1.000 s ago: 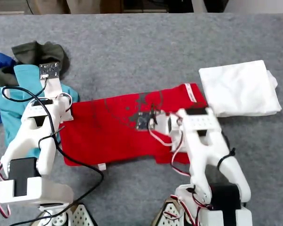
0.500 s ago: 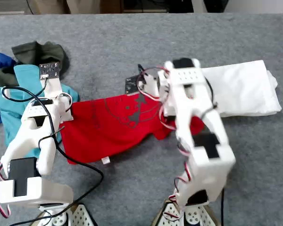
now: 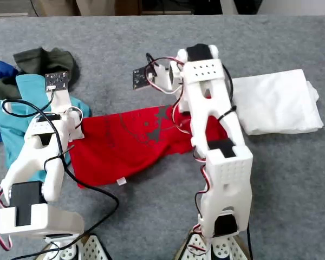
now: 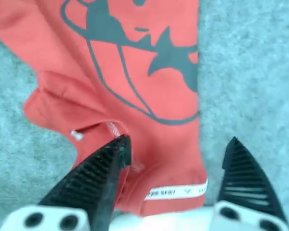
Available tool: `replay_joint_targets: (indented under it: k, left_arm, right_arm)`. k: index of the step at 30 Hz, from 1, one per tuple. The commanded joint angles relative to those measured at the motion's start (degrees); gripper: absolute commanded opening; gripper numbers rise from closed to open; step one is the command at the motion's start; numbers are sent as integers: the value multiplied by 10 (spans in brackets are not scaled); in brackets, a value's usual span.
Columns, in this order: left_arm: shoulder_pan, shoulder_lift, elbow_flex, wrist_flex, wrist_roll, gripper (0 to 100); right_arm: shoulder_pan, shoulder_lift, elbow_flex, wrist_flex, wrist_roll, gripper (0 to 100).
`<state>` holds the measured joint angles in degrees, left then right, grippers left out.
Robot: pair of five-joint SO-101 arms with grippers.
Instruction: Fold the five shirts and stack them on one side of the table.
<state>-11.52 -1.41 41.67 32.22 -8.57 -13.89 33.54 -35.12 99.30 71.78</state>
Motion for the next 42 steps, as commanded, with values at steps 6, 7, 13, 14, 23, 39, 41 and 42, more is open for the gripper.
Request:
replay_joint_targets:
  k: [6,7,13,14,23,39,41,42]
  left_arm:
    - [-8,0,-18,1,-6,19]
    - [-7,0,-18,1,-6,19]
    - [-6,0,-18,1,-6,19]
    - [-6,0,-18,1,-6,19]
    - [-7,0,-18,1,-6,19]
    - [-7,0,-19,1,-6,19]
    - [-7,0,-19,1,-6,19]
    - [-7,0,-19,1,-6,19]
  right_arm:
    - [73,-221,179,30,-21,3]
    - [74,-258,247,23,-9,2]
    - [45,-446,622,-175,9,2]
    - [35,-458,668,-205,1,2]
    - [56,-496,694,-251,-96,2]
    - [113,-567,730,-121,-10,2]
    - [90,-579,749,-89,4,2]
    - [79,-588,765,-83,0,2]
